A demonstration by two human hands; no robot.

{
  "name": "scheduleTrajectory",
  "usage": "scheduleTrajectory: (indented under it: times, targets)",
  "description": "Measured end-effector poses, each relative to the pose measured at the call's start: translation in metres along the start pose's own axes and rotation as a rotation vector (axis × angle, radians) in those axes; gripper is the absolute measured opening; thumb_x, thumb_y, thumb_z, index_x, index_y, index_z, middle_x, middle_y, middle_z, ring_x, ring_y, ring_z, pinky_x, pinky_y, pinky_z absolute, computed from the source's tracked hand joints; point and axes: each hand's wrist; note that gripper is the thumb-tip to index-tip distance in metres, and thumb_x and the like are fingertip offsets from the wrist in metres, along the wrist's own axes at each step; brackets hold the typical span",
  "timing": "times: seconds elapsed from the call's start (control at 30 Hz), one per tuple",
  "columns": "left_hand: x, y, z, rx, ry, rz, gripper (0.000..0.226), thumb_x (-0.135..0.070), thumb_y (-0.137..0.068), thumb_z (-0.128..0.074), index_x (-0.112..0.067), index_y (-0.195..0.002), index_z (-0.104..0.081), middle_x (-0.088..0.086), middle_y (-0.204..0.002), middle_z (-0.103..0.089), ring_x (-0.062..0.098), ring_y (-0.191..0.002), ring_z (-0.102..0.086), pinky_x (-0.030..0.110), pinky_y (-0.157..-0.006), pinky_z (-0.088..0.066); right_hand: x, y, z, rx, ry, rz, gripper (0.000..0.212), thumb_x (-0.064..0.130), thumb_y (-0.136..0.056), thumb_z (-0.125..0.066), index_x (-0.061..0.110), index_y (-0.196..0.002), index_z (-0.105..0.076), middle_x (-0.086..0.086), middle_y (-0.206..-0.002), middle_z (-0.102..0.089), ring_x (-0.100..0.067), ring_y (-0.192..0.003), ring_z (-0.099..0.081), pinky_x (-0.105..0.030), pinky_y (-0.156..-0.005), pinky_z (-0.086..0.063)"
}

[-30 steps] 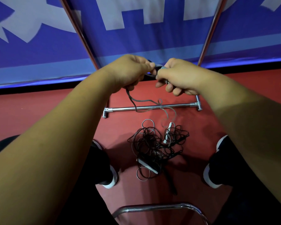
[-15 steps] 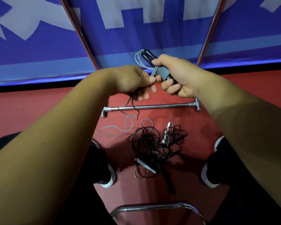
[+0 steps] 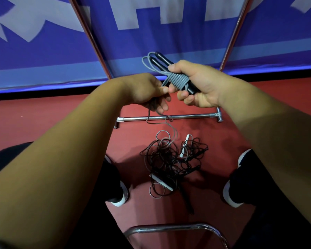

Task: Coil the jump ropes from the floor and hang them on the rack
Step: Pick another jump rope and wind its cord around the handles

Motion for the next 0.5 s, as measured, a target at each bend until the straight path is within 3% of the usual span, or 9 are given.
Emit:
scheduleTrajectory:
  times: [0.1, 0.2, 0.23, 0.3, 0.4, 0.43, 0.5]
  targets:
    - [0.002, 0.0, 0.0, -0.062, -0.003, -0.114, 0.023, -0.019, -0.111, -0.049, -0.006, -0.105, -0.067, 0.022, -0.102, -0.077, 0.039, -0.098, -0.075, 0.055, -0.101, -0.055, 0.002, 0.005, 0.004, 0.132, 0.024, -0.046, 0.033, 0.042, -0.104, -0.053, 0.009, -0.102, -0.059, -0.002, -0.075, -0.063, -0.006, -0.045, -0.041, -0.015, -0.032, -0.028]
    - [0.008, 0.002, 0.008, -0.093, -0.011, -0.27, 0.013, -0.015, -0.105, -0.06, -0.017, -0.098, -0.071, 0.011, -0.096, -0.076, 0.023, -0.09, -0.074, 0.045, -0.093, -0.062, 0.005, 0.016, 0.008, 0.245, 0.124, -0.101, 0.032, 0.039, -0.096, -0.057, 0.007, -0.095, -0.058, -0.007, -0.077, -0.064, -0.005, -0.039, -0.037, -0.013, -0.028, -0.025]
    - [0.009, 0.004, 0.011, -0.101, -0.005, -0.315, 0.007, -0.012, -0.098, -0.067, -0.017, -0.1, -0.073, 0.008, -0.096, -0.077, 0.018, -0.088, -0.071, 0.037, -0.087, -0.062, 0.008, 0.021, 0.008, 0.291, 0.173, -0.133, 0.032, 0.037, -0.094, -0.056, 0.005, -0.091, -0.058, -0.008, -0.073, -0.065, -0.005, -0.036, -0.037, -0.012, -0.028, -0.024]
    - [0.009, 0.007, 0.016, -0.104, 0.045, -0.365, 0.017, -0.005, -0.09, -0.071, -0.011, -0.106, -0.074, 0.008, -0.094, -0.077, 0.016, -0.085, -0.069, 0.028, -0.08, -0.056, 0.012, 0.032, 0.007, 0.38, 0.304, -0.217, 0.038, 0.034, -0.1, -0.048, 0.003, -0.084, -0.063, -0.007, -0.061, -0.064, -0.004, -0.03, -0.035, -0.01, -0.029, -0.021]
    - [0.002, 0.006, 0.015, -0.094, 0.161, -0.357, 0.014, 0.0, -0.095, -0.069, -0.004, -0.105, -0.078, 0.005, -0.091, -0.08, 0.012, -0.083, -0.073, 0.023, -0.081, -0.057, 0.009, 0.033, 0.007, 0.444, 0.49, -0.328, 0.058, 0.033, -0.107, -0.043, 0.017, -0.065, -0.079, -0.006, -0.06, -0.065, -0.005, -0.033, -0.035, -0.013, -0.031, -0.019]
    - [-0.003, 0.006, 0.013, -0.109, 0.135, -0.372, 0.014, -0.001, -0.094, -0.071, -0.003, -0.106, -0.079, 0.006, -0.094, -0.081, 0.012, -0.087, -0.073, 0.024, -0.085, -0.058, 0.006, 0.03, 0.007, 0.421, 0.518, -0.345, 0.053, 0.033, -0.107, -0.047, 0.018, -0.068, -0.08, -0.009, -0.068, -0.069, -0.007, -0.036, -0.036, -0.013, -0.031, -0.021]
    - [-0.011, 0.007, 0.013, -0.141, 0.058, -0.386, 0.015, -0.004, -0.092, -0.075, -0.007, -0.106, -0.081, 0.004, -0.095, -0.081, 0.007, -0.086, -0.072, 0.022, -0.087, -0.057, 0.001, 0.021, 0.01, 0.348, 0.534, -0.345, 0.033, 0.034, -0.106, -0.053, 0.01, -0.097, -0.076, -0.016, -0.093, -0.076, -0.009, -0.044, -0.037, -0.014, -0.032, -0.023]
Point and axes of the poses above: each hand's wrist, its own y-axis away from the middle knuckle, its own z-axis out of the back of the hand, x = y × z
